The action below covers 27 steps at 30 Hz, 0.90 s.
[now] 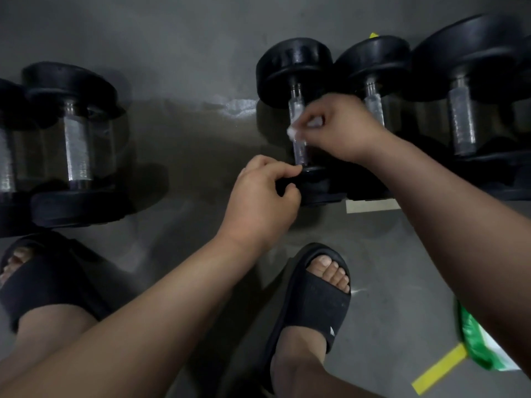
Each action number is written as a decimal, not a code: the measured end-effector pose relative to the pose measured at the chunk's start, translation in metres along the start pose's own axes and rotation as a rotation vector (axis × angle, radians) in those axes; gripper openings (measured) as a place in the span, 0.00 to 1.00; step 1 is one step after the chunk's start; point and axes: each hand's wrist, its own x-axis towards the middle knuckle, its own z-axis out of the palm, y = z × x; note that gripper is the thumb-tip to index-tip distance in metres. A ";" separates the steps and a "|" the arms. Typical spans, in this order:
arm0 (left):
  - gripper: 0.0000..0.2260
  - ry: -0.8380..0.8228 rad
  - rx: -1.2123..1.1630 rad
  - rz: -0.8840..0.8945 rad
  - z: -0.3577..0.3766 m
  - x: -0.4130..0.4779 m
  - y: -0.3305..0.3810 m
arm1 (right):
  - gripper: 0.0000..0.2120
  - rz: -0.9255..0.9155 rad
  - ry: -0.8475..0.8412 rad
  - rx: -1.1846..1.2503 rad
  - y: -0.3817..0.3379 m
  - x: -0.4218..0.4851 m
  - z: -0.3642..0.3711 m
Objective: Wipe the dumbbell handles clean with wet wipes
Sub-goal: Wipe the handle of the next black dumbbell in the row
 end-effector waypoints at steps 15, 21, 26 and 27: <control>0.16 0.011 -0.348 -0.279 -0.011 0.048 0.009 | 0.08 0.010 0.062 0.396 0.005 -0.026 -0.001; 0.09 -0.085 -0.468 -0.266 -0.008 0.061 0.019 | 0.11 0.021 0.079 0.587 0.001 -0.032 0.001; 0.13 -0.075 -0.485 -0.293 -0.015 0.063 0.012 | 0.08 0.095 0.266 0.490 0.001 -0.033 0.006; 0.12 -0.064 -0.477 -0.304 -0.015 0.063 0.011 | 0.07 0.096 0.305 0.455 -0.002 -0.034 0.004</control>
